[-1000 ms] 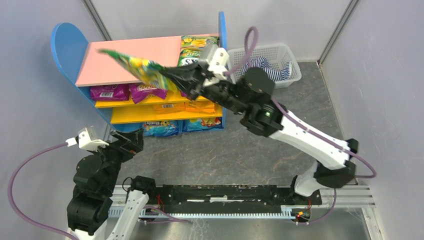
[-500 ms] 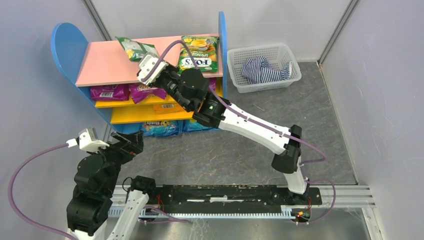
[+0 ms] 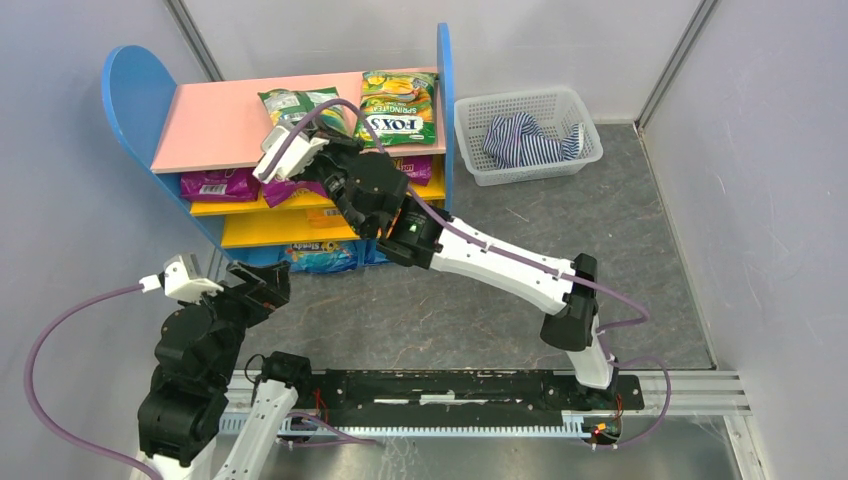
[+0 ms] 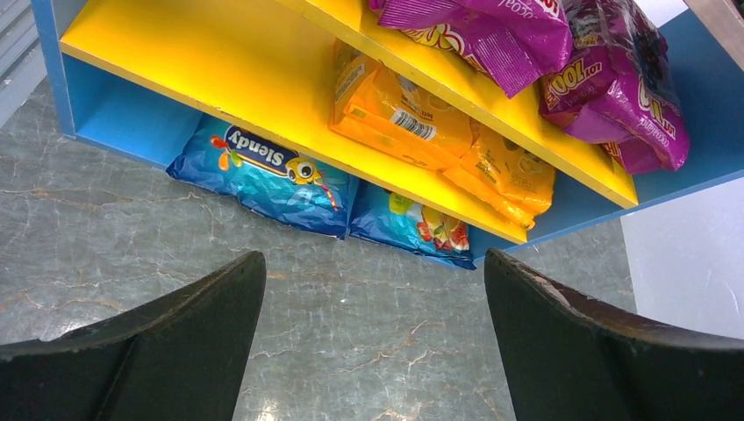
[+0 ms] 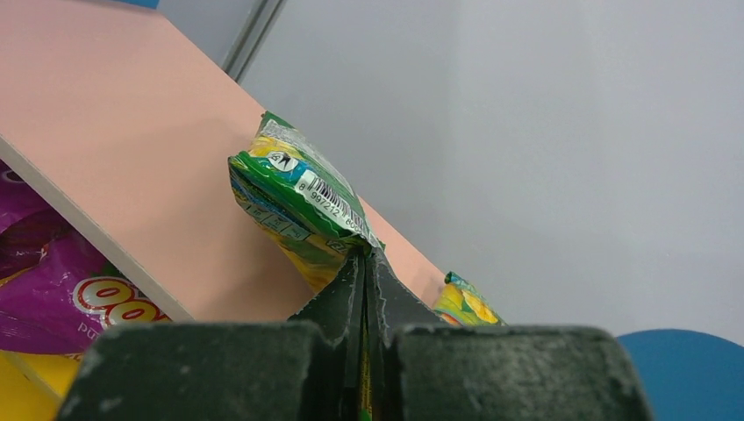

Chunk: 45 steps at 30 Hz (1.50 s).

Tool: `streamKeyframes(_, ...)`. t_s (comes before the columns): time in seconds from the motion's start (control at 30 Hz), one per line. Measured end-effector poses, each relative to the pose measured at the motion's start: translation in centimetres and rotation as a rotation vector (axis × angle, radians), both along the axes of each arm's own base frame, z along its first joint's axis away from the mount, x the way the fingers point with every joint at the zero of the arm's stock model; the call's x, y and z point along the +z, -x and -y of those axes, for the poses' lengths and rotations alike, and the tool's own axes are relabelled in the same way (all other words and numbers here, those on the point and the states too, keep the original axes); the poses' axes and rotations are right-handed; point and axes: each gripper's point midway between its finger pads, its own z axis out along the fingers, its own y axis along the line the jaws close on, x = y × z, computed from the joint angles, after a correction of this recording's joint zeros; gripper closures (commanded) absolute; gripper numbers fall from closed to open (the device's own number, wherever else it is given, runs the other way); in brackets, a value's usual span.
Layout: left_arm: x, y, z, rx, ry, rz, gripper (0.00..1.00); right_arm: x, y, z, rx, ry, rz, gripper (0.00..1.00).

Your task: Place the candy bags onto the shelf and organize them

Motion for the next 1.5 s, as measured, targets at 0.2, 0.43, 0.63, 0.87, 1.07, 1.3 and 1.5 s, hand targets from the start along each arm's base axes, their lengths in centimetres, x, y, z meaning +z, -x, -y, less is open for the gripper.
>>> streamKeyframes(0.2, 0.0, 0.1, 0.0, 0.000, 0.001, 0.004, 0.00, -0.9, 0.7, -0.2, -0.085, 0.020, 0.005, 1.00)
streamKeyframes(0.43, 0.0, 0.1, 0.0, 0.000, 0.001, 0.004, 0.00, -2.0, 0.0, -0.3, -0.172, 0.036, 0.017, 0.99)
streamKeyframes(0.63, 0.0, 0.1, 0.0, 0.000, 0.001, 0.004, 0.00, -2.8, -0.7, -0.9, -0.201, 0.040, 0.040, 1.00)
streamKeyframes(0.87, 0.0, 0.1, 0.0, -0.001, 0.001, 0.003, 0.00, -3.4, -0.9, -1.5, -0.199, 0.056, 0.051, 0.47)
streamKeyframes(1.07, 0.2, 0.2, 0.1, -0.006, 0.003, 0.008, 0.00, -3.2, 0.4, -2.3, -0.139, 0.062, 0.039, 0.25)
streamKeyframes(1.3, 1.6, 0.7, 0.1, -0.015, 0.011, 0.039, 0.00, 0.4, 6.0, -0.4, 0.018, 0.017, -0.029, 0.15)
streamKeyframes(1.5, 4.7, 1.4, 1.1, -0.075, 0.033, 0.094, 0.00, 4.1, 10.9, 7.5, 0.190, -0.125, -0.156, 0.02)
